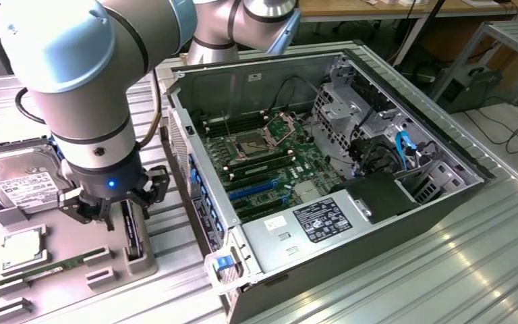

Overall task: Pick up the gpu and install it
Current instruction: 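Pick up the gpu and move the gpu toward the slot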

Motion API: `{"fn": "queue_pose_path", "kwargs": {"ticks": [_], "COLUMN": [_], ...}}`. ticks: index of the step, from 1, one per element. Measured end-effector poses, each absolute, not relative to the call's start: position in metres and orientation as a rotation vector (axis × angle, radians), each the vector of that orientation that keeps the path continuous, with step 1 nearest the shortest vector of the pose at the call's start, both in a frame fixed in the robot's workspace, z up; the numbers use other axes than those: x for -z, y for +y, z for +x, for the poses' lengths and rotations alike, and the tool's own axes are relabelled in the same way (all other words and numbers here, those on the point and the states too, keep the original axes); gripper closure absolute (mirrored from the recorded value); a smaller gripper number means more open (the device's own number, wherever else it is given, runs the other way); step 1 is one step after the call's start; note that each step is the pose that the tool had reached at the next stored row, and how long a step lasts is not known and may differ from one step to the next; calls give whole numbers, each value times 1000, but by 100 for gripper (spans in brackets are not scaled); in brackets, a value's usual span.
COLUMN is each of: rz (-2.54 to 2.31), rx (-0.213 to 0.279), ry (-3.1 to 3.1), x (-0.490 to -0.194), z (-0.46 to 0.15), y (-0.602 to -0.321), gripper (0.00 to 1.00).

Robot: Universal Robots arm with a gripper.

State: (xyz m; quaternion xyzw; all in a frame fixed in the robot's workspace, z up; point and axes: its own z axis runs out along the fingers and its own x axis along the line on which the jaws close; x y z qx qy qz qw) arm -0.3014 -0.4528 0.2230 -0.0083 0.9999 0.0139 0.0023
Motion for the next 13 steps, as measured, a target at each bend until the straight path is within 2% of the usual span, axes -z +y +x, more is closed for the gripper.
{"fn": "queue_pose_path", "kwargs": {"ticks": [4,5,7,8,11,12,13], "rz": [-26,-26,-26,-26,-26,-26,-26], "rx": [-43,-43,-43,-43,-43,-43,-43], "ry": [3137,3137,3137,3137,3137,3137,3137], "x": [-223,-223,-223,-222,-222,-222,-222], "z": [-301,-301,-301,-301,-301,-301,-301], "y": [-453,-453,-453,-453,-453,-453,-453], "gripper": [44,51,51,58,59,67,67]}}
